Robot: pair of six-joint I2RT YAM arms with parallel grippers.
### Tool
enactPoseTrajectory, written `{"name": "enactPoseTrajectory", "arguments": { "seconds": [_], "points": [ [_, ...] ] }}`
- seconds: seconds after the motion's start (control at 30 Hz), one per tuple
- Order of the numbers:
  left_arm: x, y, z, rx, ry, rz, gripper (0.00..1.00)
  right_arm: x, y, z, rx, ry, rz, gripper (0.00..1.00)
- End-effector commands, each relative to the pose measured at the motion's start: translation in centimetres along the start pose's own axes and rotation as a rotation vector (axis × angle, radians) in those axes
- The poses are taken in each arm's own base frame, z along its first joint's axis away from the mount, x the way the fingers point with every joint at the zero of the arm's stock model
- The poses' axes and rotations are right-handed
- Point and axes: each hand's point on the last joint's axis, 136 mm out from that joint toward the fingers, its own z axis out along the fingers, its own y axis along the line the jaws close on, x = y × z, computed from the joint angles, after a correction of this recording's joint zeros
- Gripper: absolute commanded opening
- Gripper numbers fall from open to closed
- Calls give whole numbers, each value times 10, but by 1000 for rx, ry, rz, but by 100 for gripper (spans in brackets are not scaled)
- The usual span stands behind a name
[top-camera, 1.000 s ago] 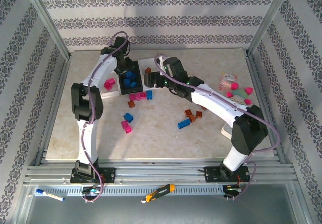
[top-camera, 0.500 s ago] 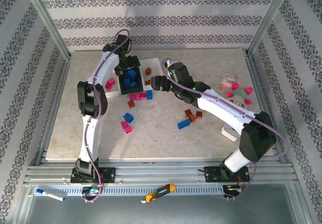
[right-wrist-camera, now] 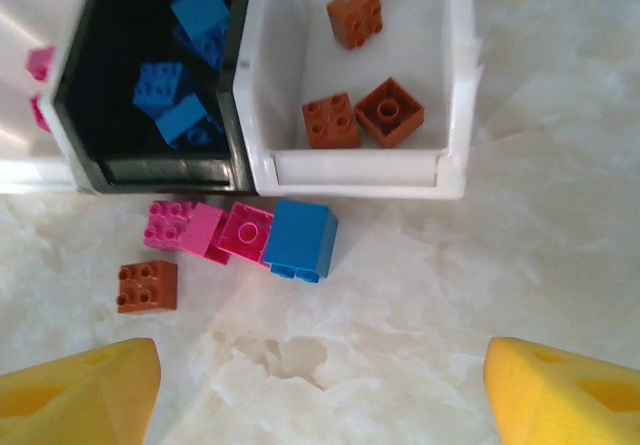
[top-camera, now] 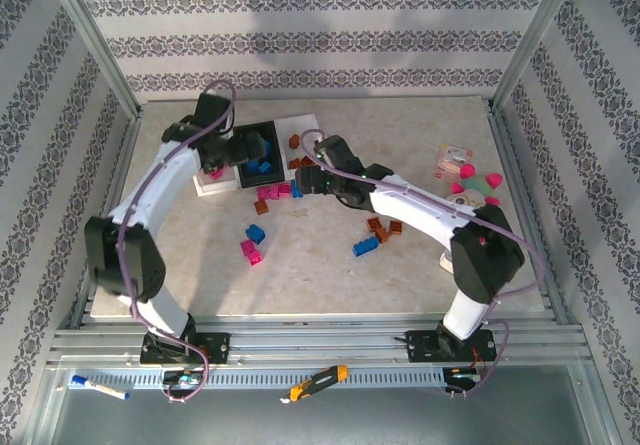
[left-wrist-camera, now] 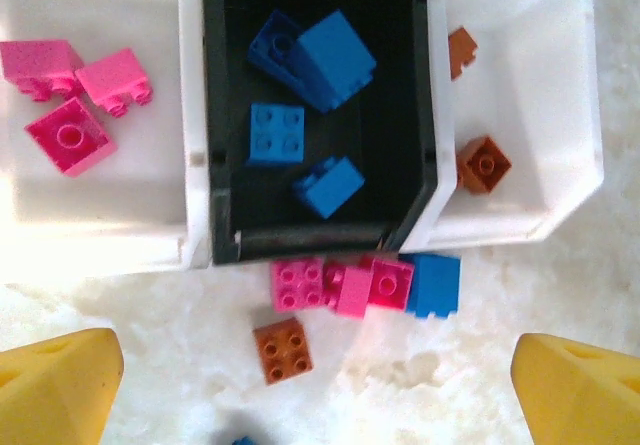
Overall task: Sort the legos into containers by color
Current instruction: Pick up the lego from the center of the table.
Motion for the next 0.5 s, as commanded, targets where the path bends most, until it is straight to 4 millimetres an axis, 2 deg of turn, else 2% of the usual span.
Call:
{"name": "enactPoseTrajectory", "arguments": {
  "seconds": [0.0, 0.13, 0.27, 0.47],
  "points": [
    [12, -6, -9, 96, -114, 160, 99, 1, 12, 17, -3, 27, 26, 83],
    [46, -5, -33, 184, -187, 325, 99, 5, 14, 44, 13, 54, 52, 81],
    [86, -1, -43, 261, -252, 480, 99, 9, 13, 69, 40, 72, 44, 76],
    [117, 12, -58, 277, -357, 582, 99, 16, 14, 100, 56, 119, 15, 69]
  ]
}}
